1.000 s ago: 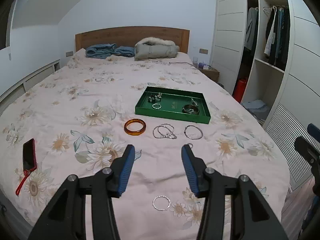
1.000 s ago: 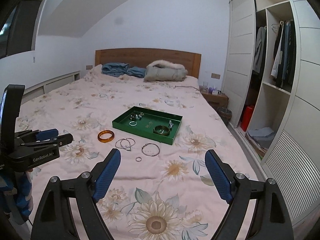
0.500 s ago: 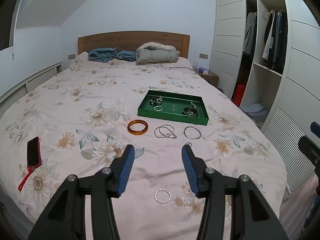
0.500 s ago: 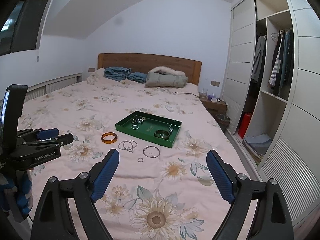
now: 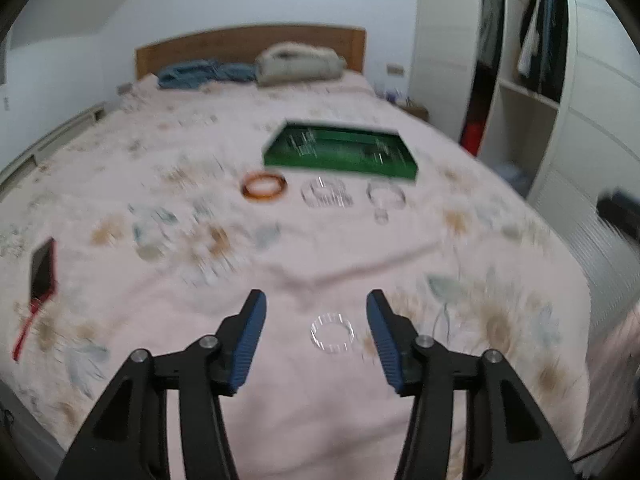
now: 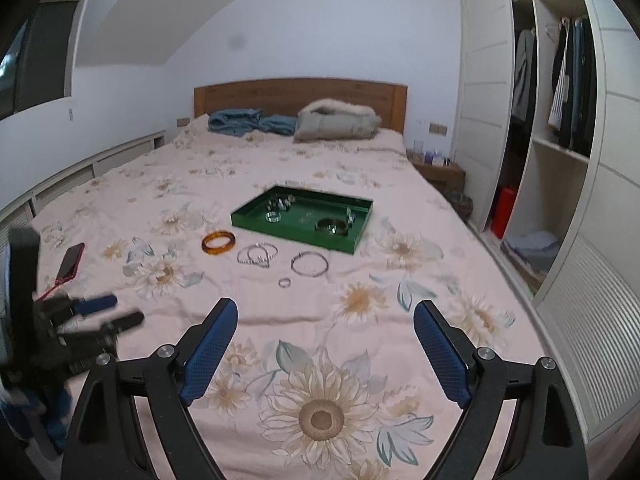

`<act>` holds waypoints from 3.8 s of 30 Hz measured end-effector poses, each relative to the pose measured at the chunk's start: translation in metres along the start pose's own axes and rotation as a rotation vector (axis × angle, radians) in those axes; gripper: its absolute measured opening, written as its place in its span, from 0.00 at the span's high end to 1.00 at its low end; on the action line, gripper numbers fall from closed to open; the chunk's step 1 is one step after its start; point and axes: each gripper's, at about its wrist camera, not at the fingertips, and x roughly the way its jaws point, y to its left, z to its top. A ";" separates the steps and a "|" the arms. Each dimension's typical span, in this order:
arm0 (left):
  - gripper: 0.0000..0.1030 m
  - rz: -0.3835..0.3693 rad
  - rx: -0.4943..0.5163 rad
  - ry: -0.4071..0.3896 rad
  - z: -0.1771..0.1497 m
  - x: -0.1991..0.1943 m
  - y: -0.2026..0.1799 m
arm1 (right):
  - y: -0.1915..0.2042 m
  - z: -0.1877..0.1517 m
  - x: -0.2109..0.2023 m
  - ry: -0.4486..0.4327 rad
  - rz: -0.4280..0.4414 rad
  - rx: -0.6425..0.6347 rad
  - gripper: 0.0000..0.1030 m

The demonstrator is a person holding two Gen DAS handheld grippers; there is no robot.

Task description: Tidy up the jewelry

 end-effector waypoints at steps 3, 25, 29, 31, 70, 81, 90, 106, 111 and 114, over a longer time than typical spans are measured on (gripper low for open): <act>0.50 0.002 0.025 0.065 -0.016 0.029 -0.008 | -0.006 -0.006 0.011 0.031 -0.005 0.007 0.13; 0.64 -0.005 0.053 0.148 -0.031 0.096 -0.009 | -0.031 -0.017 0.062 0.126 -0.010 0.052 0.13; 0.64 -0.029 0.034 0.126 -0.017 0.091 -0.005 | -0.032 -0.016 0.076 0.140 -0.004 0.055 0.13; 0.64 -0.042 0.026 0.108 0.000 0.090 -0.002 | -0.032 -0.014 0.086 0.150 0.004 0.055 0.13; 0.63 -0.008 0.057 0.189 0.224 0.364 -0.027 | -0.041 0.032 0.310 0.275 0.194 0.069 0.21; 0.62 -0.027 0.014 0.137 0.225 0.301 -0.023 | -0.033 0.042 0.246 0.223 0.120 0.056 0.21; 0.61 -0.067 -0.007 0.080 0.185 0.200 -0.024 | -0.025 0.047 0.162 0.135 0.068 0.016 0.21; 0.61 -0.040 -0.017 -0.007 0.124 0.060 -0.006 | -0.005 0.047 0.047 0.006 0.043 -0.035 0.20; 0.61 -0.032 -0.007 -0.034 0.112 0.028 -0.011 | 0.001 0.044 0.027 -0.017 0.041 -0.048 0.19; 0.61 -0.023 0.006 -0.055 0.105 0.011 -0.015 | 0.003 0.042 0.016 -0.028 0.038 -0.053 0.19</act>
